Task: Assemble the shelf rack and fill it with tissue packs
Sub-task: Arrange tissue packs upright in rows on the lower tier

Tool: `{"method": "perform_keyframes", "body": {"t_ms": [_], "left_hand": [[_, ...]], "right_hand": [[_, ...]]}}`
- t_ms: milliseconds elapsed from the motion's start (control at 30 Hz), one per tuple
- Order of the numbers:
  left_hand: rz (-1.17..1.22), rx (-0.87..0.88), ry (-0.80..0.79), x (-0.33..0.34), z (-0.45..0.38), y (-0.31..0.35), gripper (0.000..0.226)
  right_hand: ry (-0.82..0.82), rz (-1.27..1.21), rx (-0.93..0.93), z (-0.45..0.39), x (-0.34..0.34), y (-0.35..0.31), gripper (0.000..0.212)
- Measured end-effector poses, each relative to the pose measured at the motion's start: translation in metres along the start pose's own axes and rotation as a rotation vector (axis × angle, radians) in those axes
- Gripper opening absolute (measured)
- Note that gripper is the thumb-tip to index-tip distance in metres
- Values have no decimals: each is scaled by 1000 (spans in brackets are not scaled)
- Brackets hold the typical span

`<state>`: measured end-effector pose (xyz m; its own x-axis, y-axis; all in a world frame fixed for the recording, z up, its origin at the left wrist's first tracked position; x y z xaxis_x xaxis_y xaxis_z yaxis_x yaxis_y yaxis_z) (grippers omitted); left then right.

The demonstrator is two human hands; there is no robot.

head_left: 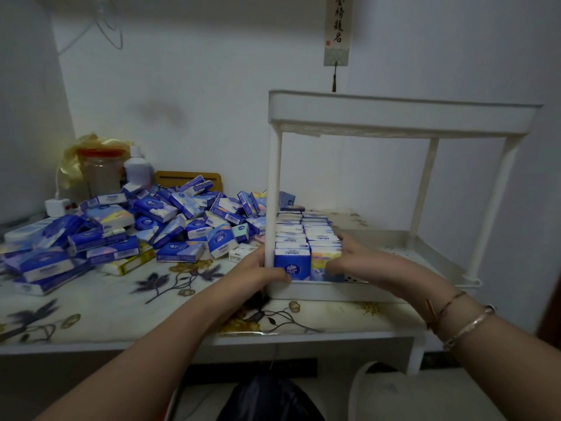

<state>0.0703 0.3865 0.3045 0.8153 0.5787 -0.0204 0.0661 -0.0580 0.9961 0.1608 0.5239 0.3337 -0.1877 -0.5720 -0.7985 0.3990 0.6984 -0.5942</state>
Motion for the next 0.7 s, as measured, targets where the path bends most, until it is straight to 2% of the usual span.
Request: {"method": "perform_keyframes", "body": {"t_ms": [133, 300, 367, 567, 633, 700], "left_hand": [[-31, -10, -12, 0, 3, 1, 48], [-55, 49, 63, -21, 4, 13, 81], [-82, 96, 152, -37, 8, 23, 79], [-243, 277, 417, -107, 25, 32, 58], [-391, 300, 486, -132, 28, 26, 56], [-586, 283, 512, -151, 27, 18, 58]], "right_hand": [[120, -23, -38, 14, -6, -9, 83], [454, 75, -328, 46, -21, -52, 54], [556, 117, -462, 52, -18, -74, 41], [625, 76, -673, 48, 20, -131, 21], [620, 92, -718, 39, 37, -150, 20], [529, 116, -726, 20, 60, -166, 21]]}}
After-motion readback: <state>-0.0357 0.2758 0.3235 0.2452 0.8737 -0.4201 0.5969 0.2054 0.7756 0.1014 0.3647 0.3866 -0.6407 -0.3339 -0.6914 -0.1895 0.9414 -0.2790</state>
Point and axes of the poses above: each hand's wrist, its own z-axis away from the middle knuckle, its own x-axis out of the palm, y = z × x, the point moved 7 cm from there along -z, towards the middle knuckle, and after that the axes turned 11 degrees about z, right-handed, at the moved point
